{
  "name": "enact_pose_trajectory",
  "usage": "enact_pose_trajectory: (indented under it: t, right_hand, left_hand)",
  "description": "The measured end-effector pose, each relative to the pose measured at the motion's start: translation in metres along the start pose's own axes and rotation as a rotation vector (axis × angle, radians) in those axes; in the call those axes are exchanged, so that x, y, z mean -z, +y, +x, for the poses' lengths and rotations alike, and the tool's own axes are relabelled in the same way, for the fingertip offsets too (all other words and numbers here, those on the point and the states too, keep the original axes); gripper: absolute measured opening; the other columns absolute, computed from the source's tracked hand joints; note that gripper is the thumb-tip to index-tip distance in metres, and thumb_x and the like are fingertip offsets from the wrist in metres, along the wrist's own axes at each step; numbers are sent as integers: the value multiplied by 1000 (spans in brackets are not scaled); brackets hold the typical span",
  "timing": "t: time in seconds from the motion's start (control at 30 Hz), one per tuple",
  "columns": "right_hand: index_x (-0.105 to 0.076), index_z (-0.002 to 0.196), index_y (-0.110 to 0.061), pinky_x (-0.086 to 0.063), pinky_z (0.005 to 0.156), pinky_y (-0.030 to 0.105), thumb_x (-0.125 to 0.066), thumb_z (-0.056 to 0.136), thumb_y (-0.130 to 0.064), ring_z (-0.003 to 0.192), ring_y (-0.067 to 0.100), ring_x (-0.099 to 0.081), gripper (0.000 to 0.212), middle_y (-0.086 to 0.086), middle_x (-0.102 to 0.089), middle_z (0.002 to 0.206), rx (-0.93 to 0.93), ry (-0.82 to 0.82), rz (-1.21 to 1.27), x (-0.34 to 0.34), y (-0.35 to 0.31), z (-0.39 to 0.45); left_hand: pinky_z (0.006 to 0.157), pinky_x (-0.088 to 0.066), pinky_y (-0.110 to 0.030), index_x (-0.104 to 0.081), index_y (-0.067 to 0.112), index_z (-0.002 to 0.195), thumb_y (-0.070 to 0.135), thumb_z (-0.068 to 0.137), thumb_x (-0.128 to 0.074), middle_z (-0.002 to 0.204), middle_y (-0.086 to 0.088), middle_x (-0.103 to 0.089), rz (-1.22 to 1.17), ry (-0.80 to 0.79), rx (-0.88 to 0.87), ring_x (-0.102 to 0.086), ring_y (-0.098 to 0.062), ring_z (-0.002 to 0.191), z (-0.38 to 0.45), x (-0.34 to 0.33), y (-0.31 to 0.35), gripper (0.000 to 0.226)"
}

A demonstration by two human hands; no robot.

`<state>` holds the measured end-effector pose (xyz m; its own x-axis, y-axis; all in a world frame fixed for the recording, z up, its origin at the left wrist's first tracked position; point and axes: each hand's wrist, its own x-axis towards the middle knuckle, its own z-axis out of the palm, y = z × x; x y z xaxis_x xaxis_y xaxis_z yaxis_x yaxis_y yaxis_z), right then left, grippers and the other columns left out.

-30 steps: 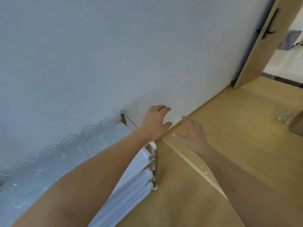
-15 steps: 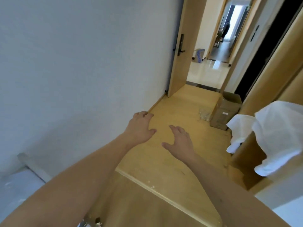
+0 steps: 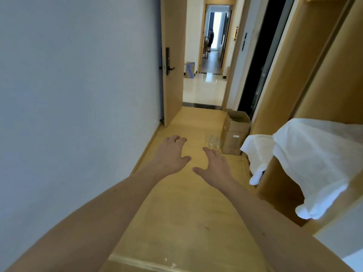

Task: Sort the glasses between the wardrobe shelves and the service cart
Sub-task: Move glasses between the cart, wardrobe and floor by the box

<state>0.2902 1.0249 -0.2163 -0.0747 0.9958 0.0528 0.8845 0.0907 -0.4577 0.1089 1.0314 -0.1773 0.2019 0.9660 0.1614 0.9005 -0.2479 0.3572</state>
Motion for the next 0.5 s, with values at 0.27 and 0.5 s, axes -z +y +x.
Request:
enact_pose_trajectory:
  t: [0.27,0.5]
  right_hand:
    - [-28,158,-24,-37,114,45,-71,88,-53,144,30,-34,86,5,-34,160,-117,73,53,-5,-29,108]
    - [-29,158,-24,-39,112,47,-70,88,-54,143,30,-36,86,5,-34,159,-194,61,39,-15,-12,187]
  left_hand:
    - [113,-33,-40,-38,17,152,45,92,-65,154,-10,-39,-2,-19,-87,-32,-31,140,127,14,-57,72]
    - [114,-35,-46,-33,19,153,44,94,-64,157,-10,-34,39,-94,-150,-29,-30,143,213,-5,-77,72]
